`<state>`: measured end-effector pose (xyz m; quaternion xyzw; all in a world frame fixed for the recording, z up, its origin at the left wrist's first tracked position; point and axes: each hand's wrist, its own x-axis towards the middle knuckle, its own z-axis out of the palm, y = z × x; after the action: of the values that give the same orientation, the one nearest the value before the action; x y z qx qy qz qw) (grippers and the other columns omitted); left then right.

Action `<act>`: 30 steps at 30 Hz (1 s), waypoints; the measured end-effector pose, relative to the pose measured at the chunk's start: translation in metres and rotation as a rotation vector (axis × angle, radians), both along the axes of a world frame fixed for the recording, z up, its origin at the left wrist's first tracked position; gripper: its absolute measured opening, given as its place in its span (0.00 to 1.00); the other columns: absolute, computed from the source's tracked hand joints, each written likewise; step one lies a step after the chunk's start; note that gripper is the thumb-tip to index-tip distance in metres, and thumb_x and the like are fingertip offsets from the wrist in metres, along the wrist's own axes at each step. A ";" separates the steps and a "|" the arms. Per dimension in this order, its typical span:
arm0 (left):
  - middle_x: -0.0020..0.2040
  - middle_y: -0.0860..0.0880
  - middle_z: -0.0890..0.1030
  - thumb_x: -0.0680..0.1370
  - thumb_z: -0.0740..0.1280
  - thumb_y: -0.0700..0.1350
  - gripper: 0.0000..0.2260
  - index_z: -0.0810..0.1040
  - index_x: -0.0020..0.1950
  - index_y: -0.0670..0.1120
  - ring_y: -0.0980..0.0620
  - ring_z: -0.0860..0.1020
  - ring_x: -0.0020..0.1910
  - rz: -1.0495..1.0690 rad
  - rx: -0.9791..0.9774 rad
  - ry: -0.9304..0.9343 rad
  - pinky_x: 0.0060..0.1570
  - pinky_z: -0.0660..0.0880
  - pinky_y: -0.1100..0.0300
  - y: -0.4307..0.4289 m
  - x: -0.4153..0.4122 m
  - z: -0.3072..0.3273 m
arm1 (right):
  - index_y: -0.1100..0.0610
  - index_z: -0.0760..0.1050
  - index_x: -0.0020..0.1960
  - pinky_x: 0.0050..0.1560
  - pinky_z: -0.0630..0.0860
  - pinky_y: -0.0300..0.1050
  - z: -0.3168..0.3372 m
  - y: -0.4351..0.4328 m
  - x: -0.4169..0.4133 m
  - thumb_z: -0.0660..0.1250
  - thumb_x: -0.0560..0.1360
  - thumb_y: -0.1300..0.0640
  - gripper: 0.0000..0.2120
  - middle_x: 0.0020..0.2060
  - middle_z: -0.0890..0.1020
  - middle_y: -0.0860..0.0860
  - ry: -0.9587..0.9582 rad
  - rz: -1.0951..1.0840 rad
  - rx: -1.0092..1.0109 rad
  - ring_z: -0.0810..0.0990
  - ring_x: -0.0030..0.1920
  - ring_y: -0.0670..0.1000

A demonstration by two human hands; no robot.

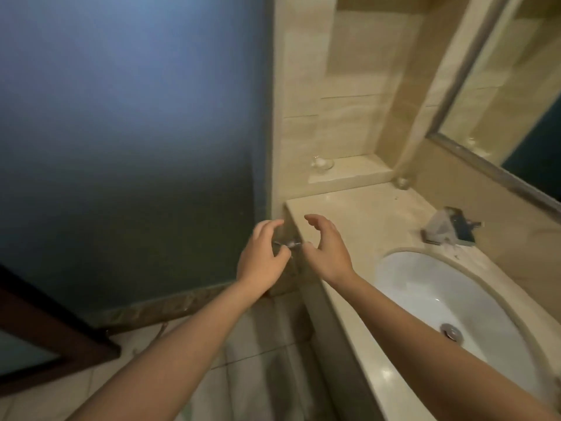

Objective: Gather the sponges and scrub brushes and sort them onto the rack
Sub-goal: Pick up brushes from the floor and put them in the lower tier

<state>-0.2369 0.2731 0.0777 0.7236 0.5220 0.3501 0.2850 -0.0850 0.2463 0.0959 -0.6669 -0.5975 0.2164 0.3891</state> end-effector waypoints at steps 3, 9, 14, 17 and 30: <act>0.70 0.57 0.65 0.75 0.64 0.47 0.22 0.67 0.69 0.57 0.56 0.71 0.65 0.079 -0.015 0.043 0.58 0.75 0.53 0.015 -0.056 -0.013 | 0.51 0.67 0.71 0.64 0.69 0.42 -0.014 0.026 -0.053 0.65 0.73 0.57 0.26 0.67 0.72 0.48 -0.022 0.116 -0.045 0.71 0.66 0.47; 0.69 0.53 0.67 0.75 0.65 0.43 0.23 0.68 0.70 0.53 0.55 0.71 0.64 0.241 -0.075 0.059 0.60 0.72 0.56 0.038 -0.155 -0.043 | 0.51 0.66 0.72 0.59 0.63 0.35 -0.043 0.070 -0.146 0.65 0.74 0.58 0.27 0.69 0.70 0.48 -0.067 0.295 -0.121 0.71 0.62 0.45; 0.68 0.51 0.69 0.75 0.66 0.42 0.23 0.69 0.70 0.50 0.54 0.71 0.65 0.342 -0.153 0.047 0.63 0.71 0.54 0.034 -0.225 -0.074 | 0.51 0.65 0.72 0.63 0.62 0.34 -0.072 0.094 -0.212 0.65 0.74 0.58 0.27 0.70 0.69 0.48 -0.086 0.420 -0.176 0.69 0.65 0.44; 0.67 0.52 0.70 0.75 0.67 0.43 0.23 0.70 0.70 0.51 0.54 0.72 0.63 0.443 -0.185 0.054 0.60 0.73 0.55 0.028 -0.264 -0.092 | 0.53 0.66 0.72 0.63 0.61 0.33 -0.088 0.107 -0.247 0.65 0.74 0.61 0.27 0.69 0.70 0.50 -0.096 0.517 -0.226 0.69 0.68 0.48; 0.66 0.52 0.72 0.77 0.64 0.44 0.21 0.69 0.70 0.52 0.54 0.73 0.62 0.946 -0.434 -0.032 0.59 0.73 0.54 0.008 -0.374 -0.158 | 0.48 0.69 0.69 0.64 0.72 0.46 -0.157 0.169 -0.383 0.65 0.74 0.61 0.25 0.64 0.72 0.45 -0.208 0.962 -0.482 0.74 0.63 0.49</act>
<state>-0.6105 0.2813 -0.0802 0.3276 0.8481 0.3353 0.2471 -0.4679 0.4153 -0.0608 -0.4068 -0.8038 0.4337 0.0216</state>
